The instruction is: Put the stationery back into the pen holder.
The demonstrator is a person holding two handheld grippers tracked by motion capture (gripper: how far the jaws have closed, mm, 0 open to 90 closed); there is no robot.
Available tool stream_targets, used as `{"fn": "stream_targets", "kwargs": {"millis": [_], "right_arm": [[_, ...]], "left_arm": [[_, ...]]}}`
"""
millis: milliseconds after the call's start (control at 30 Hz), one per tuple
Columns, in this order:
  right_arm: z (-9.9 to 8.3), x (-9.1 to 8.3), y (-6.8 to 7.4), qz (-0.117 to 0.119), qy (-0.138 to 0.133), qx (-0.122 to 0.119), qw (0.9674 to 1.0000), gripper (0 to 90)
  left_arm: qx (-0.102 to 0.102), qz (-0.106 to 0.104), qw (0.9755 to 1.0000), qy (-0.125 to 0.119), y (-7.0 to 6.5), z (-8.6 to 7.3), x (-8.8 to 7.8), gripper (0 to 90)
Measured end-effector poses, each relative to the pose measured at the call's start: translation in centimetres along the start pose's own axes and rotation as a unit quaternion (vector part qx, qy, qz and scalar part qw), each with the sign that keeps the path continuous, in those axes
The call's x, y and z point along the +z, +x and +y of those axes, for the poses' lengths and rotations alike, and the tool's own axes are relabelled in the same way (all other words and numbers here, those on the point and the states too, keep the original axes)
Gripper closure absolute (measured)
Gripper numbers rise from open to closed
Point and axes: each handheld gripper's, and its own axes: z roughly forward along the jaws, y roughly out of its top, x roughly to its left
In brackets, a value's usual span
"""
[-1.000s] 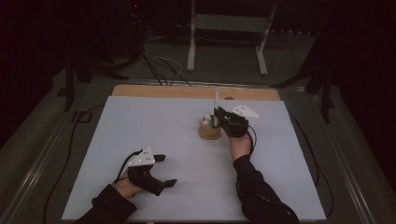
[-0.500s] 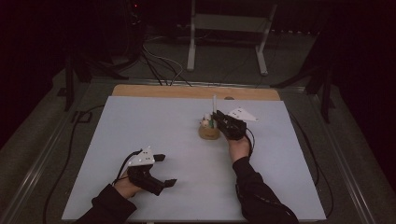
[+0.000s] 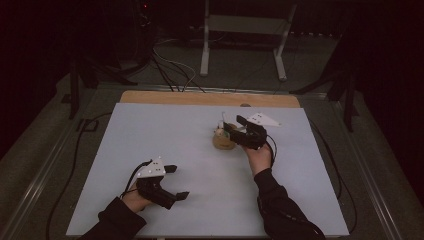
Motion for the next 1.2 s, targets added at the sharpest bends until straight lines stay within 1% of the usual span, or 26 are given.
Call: {"fn": "stream_targets", "kwargs": {"millis": [33,67,100,133,200,233,300,333,367,433,533,567,600,733,900,1000,1067,1133,1200], "right_arm": [[0.4,-0.2,0.1,0.01,0.0,0.001,1.0,28.5],[0.7,-0.4,0.2,0.017,-0.002,0.002,0.9999,26.6],[1.0,-0.7,0.3,0.029,-0.003,-0.004,0.9996,21.1],[1.2,-0.9,0.4,0.033,-0.004,-0.006,0.9994,18.4],[1.6,-1.4,0.5,0.044,-0.004,-0.004,0.999,17.4],[1.8,-1.7,0.6,0.056,-0.001,-0.005,0.9984,14.5],[2.1,-2.2,0.6,0.069,-0.001,-0.002,0.9976,13.5],[2.2,-2.4,0.6,0.073,0.0,-0.001,0.9973,12.2],[2.3,-2.6,0.6,0.08,0.001,0.002,0.9968,7.0],[2.4,-3.0,0.5,0.079,-0.003,0.005,0.9969,0.5],[2.6,-3.5,0.5,0.082,-0.012,0.001,0.9965,0.4],[2.6,-3.7,0.4,0.088,-0.012,-0.001,0.996,0.4],[2.6,-3.7,0.4,0.088,-0.012,-0.001,0.996,0.4],[2.8,-4.4,0.5,0.1,-0.009,-0.008,0.9949,0.0],[2.8,-5.2,0.7,0.107,-0.011,-0.012,0.9941,0.0],[2.8,-5.6,0.9,0.113,-0.004,-0.019,0.9934,0.0],[2.6,-6.0,1.0,0.117,0.007,-0.025,0.9928,0.0],[2.3,-6.5,1.0,0.125,0.016,-0.025,0.9917,0.0],[2.1,-6.7,1.0,0.129,0.018,-0.023,0.9912,0.0]], "left_arm": [[0.0,0.0,1.0,0.0,0.0,0.0,0.0,0.3],[0.0,-0.001,1.0,0.0,0.0,0.0,0.0,0.3],[-0.001,-0.001,1.0,0.0,0.0,0.0,0.0,0.3],[0.0,-0.001,1.0,0.001,0.0,0.0,0.1,0.3],[-0.001,-0.002,1.0,0.001,0.0,0.0,0.1,0.3],[-0.001,-0.003,1.0,0.001,0.0,0.0,0.1,0.4],[0.001,-0.003,1.0,0.0,0.0,0.0,0.1,0.3],[0.0,-0.003,1.0,-0.001,0.0,0.1,0.1,0.3],[0.0,-0.004,1.0,-0.001,0.0,0.1,0.1,0.3],[0.0,-0.003,1.0,-0.002,0.0,0.1,0.1,0.3],[-0.002,-0.003,1.0,-0.004,0.1,0.2,0.0,0.3],[-0.003,-0.004,1.0,-0.004,0.1,0.2,0.0,0.3],[-0.003,-0.004,1.0,-0.004,0.1,0.2,0.0,0.3],[-0.001,-0.004,1.0,-0.004,0.0,0.2,0.0,0.3],[-0.001,-0.006,1.0,-0.006,0.0,0.3,-0.1,0.3],[0.001,-0.005,1.0,-0.007,0.0,0.3,-0.1,0.3],[0.0,-0.004,1.0,-0.008,0.0,0.2,-0.2,0.3],[0.001,-0.002,1.0,-0.006,0.0,0.2,-0.2,0.4],[0.001,-0.002,1.0,-0.008,-0.1,0.2,-0.3,0.3]]}}
